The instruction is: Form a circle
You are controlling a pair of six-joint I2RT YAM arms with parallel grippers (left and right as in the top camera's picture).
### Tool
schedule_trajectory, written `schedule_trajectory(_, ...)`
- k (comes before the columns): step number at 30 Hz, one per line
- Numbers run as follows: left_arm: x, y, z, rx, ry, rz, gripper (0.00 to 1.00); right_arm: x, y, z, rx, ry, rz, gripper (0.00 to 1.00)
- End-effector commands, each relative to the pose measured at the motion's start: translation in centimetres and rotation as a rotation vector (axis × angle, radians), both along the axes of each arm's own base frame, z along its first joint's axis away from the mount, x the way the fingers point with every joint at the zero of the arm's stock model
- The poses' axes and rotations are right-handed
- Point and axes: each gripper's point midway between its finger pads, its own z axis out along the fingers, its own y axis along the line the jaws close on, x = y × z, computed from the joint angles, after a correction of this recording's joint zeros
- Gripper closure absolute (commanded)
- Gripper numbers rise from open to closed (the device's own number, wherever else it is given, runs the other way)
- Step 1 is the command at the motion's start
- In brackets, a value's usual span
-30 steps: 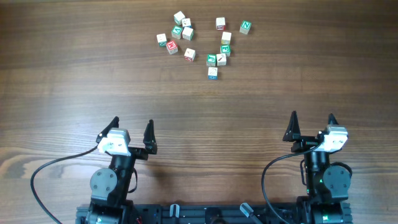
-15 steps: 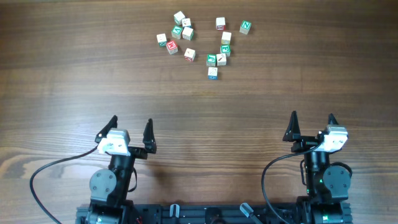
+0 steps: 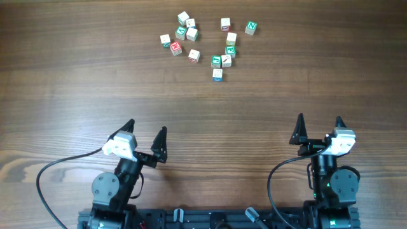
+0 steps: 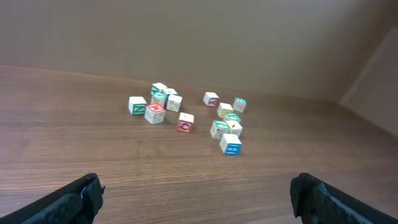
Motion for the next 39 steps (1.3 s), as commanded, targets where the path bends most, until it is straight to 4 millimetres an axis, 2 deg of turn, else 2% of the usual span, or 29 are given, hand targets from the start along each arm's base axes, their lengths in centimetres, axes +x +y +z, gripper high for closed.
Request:
schedule_trajectory(1, -0.4, -0.4, 2.0, -0.027, -0.031, -0.031, 0.0, -0.1, 0.2, 0.6, -0.008, -0.017, 0.013, 0.0)
schedule_trajectory(4, -0.3, -0.5, 1.9, -0.117, 0.019, -0.027, 0.0, -0.1, 0.2, 0.6, -0.008, -0.018, 0.012, 0.0)
schedule_trajectory(7, -0.2, -0.5, 2.6, -0.101, 0.02, -0.031, 0.0, -0.1, 0.2, 0.6, -0.007, -0.016, 0.013, 0.0)
schedule_trajectory(13, 0.8, -0.7, 6.7, -0.089, 0.042, -0.03, 0.0, -0.1, 0.2, 0.6, -0.007, -0.016, 0.013, 0.0)
schedule_trajectory(17, 3.1, -1.2, 9.8, -0.067, 0.093, -0.034, 0.0, -0.1, 0.2, 0.6, -0.008, -0.016, 0.013, 0.0)
schedule_trajectory(19, 4.6, -1.8, 12.6, -0.055, 0.174, -0.052, 0.0, -0.1, 0.2, 0.6, -0.008, -0.016, 0.012, 0.0)
schedule_trajectory(22, 5.6, -3.6, 14.5, -0.049, 0.312, -0.144, 0.0, -0.1, 0.2, 0.6, -0.008, -0.016, 0.013, 0.0)
schedule_trajectory(23, 5.8, -4.5, 14.3, -0.057, 0.37, -0.198, 0.0, -0.1, 0.2, 0.6, -0.008, -0.016, 0.012, 0.0)
schedule_trajectory(26, 6.7, -5.5, 10.7, -0.089, 0.543, -0.229, 0.0, -0.1, 0.2, 0.6, -0.008, -0.016, 0.013, 0.0)
schedule_trajectory(27, 7.2, -5.8, 10.0, -0.108, 0.572, -0.232, 0.0, -0.1, 0.2, 0.6, -0.008, -0.016, 0.012, 0.0)
schedule_trajectory(32, 11.1, -6.5, 6.3, -0.105, 0.683, -0.22, 0.0, -0.1, 0.2, 0.6, -0.008, -0.016, 0.013, 0.0)
schedule_trajectory(35, 14.0, -6.5, 3.9, -0.011, 0.719, -0.208, 0.0, -0.1, 0.2, 0.6, -0.008, -0.016, 0.012, 0.0)
schedule_trajectory(39, 17.9, -7.9, 0.2, 0.132, 0.725, -0.214, 0.0, -0.1, 0.2, 0.6, -0.008, -0.016, 0.012, 0.0)
